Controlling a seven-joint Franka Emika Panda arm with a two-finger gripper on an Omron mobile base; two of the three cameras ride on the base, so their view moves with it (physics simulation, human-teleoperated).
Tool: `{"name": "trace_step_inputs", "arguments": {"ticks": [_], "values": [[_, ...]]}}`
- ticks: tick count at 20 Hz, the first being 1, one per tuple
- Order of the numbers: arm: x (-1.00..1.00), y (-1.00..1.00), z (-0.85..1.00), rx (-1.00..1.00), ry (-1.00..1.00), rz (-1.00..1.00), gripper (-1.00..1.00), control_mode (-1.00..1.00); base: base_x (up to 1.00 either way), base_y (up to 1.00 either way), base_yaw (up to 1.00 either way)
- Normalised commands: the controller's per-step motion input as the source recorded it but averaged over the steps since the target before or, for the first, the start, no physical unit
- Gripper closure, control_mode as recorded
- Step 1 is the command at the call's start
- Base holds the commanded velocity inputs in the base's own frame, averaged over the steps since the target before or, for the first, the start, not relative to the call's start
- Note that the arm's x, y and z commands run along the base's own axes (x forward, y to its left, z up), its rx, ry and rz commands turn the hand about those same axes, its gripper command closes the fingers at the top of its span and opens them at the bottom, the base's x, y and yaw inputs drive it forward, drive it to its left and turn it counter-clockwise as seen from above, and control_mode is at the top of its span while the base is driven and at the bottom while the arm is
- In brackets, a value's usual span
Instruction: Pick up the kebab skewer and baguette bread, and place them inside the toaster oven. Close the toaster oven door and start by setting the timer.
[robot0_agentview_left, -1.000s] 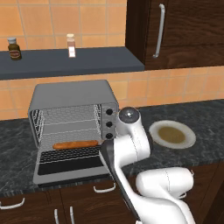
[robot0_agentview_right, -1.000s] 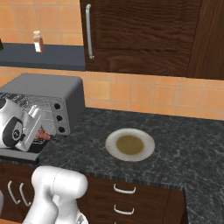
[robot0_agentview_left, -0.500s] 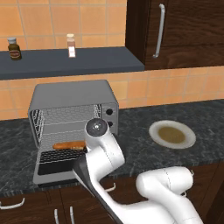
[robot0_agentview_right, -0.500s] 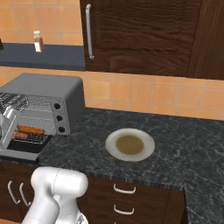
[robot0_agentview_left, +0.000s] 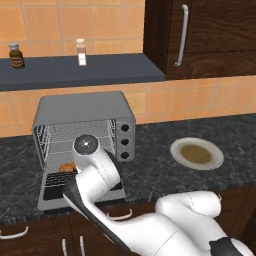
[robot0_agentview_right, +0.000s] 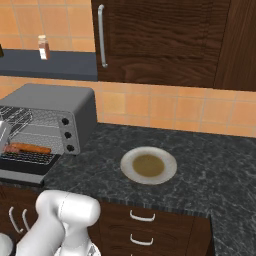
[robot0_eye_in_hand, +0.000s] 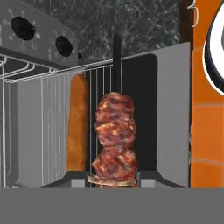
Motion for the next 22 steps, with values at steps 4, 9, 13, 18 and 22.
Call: {"name": "trace_step_inputs", "arguments": {"ticks": [4, 9, 13, 18, 22], "values": [[0.37, 0.10, -0.15, 0.00, 0.01, 0.09, 1.00, -1.00, 0.00, 0.00, 0.00], [0.31, 0.00, -0.23, 0.00, 0.00, 0.05, 1.00, -1.00, 0.00, 0.00, 0.00], [0.09, 0.00, -0.32, 0.00, 0.00, 0.01, 1.00, -1.00, 0.00, 0.00, 0.00], [0.02, -0.01, -0.17, 0.03, 0.00, 0.00, 1.00, -1.00, 0.00, 0.00, 0.00], [0.09, -0.03, -0.12, 0.04, 0.00, 0.00, 1.00, -1.00, 0.00, 0.00, 0.00]]}}
